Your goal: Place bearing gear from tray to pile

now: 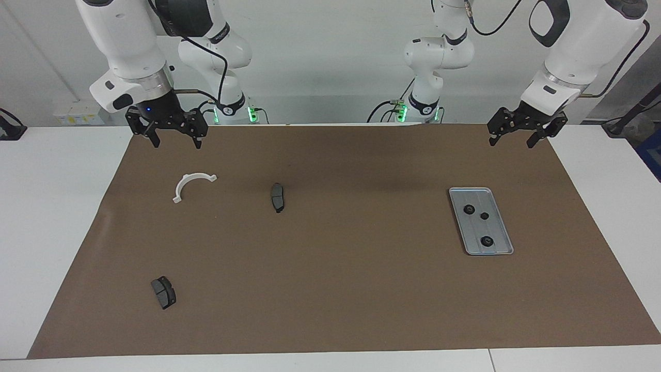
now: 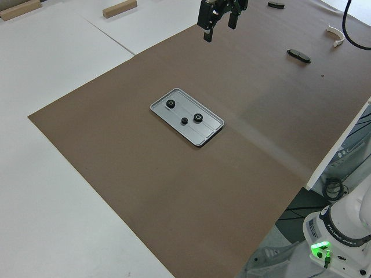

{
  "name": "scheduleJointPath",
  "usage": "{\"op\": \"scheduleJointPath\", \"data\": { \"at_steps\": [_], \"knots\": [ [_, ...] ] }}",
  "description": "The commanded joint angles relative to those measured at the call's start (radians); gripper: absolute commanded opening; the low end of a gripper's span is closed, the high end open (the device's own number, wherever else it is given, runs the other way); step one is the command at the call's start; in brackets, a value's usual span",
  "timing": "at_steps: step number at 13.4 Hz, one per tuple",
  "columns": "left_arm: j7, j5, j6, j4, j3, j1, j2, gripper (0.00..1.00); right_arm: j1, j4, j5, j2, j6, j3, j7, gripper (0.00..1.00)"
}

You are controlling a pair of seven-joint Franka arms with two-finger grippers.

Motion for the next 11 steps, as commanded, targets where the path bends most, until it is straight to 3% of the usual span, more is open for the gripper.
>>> {"op": "scheduleJointPath", "data": {
  "at_steps": [1, 5, 11],
  "knots": [
    [-0.008, -0.003, -0.009, 0.019, -0.004, 0.007, 0.010, 1.00, -0.012, -0.018, 0.018, -0.011, 0.014, 0.007, 0.031, 1.00],
    [-0.010, 0.001, 0.075, -0.068, -0.002, 0.007, -0.022, 1.00, -0.011, -0.018, 0.018, -0.012, 0.014, 0.007, 0.027, 1.00],
    [-0.004, 0.001, 0.069, -0.068, -0.002, 0.007, -0.024, 1.00, -0.011, -0.021, 0.018, -0.014, 0.014, 0.007, 0.030, 1.00]
  ]
}}
